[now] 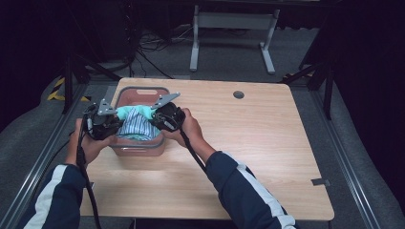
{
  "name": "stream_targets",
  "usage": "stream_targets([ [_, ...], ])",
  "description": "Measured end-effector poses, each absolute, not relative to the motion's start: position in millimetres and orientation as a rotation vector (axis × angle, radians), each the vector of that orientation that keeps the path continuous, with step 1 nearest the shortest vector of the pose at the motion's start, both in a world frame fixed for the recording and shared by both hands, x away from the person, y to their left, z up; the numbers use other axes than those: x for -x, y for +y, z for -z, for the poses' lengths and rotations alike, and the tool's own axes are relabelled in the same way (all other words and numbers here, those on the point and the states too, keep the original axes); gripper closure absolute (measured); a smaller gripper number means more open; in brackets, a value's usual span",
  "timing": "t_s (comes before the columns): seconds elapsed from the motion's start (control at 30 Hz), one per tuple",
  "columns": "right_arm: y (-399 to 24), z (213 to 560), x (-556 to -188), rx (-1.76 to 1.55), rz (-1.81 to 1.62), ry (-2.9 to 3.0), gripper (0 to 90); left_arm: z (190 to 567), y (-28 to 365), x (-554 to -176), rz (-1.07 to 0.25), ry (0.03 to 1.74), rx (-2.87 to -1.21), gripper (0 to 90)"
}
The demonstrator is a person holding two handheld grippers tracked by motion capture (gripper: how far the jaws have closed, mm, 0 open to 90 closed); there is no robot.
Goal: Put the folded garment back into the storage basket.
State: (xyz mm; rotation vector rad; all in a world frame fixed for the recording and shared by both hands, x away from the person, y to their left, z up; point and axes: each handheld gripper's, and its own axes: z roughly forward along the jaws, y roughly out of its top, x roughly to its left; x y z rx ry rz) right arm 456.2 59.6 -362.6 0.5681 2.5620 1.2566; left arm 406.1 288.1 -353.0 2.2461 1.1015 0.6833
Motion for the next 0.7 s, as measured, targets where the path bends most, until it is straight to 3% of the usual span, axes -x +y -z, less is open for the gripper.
stream_targets([
  [0.7,83.4,392.3,-468.6,-0.589,-1.122,2.666,83.9,380.4,288.6,-421.8,-0.665,1.154,-2.332,80.3],
])
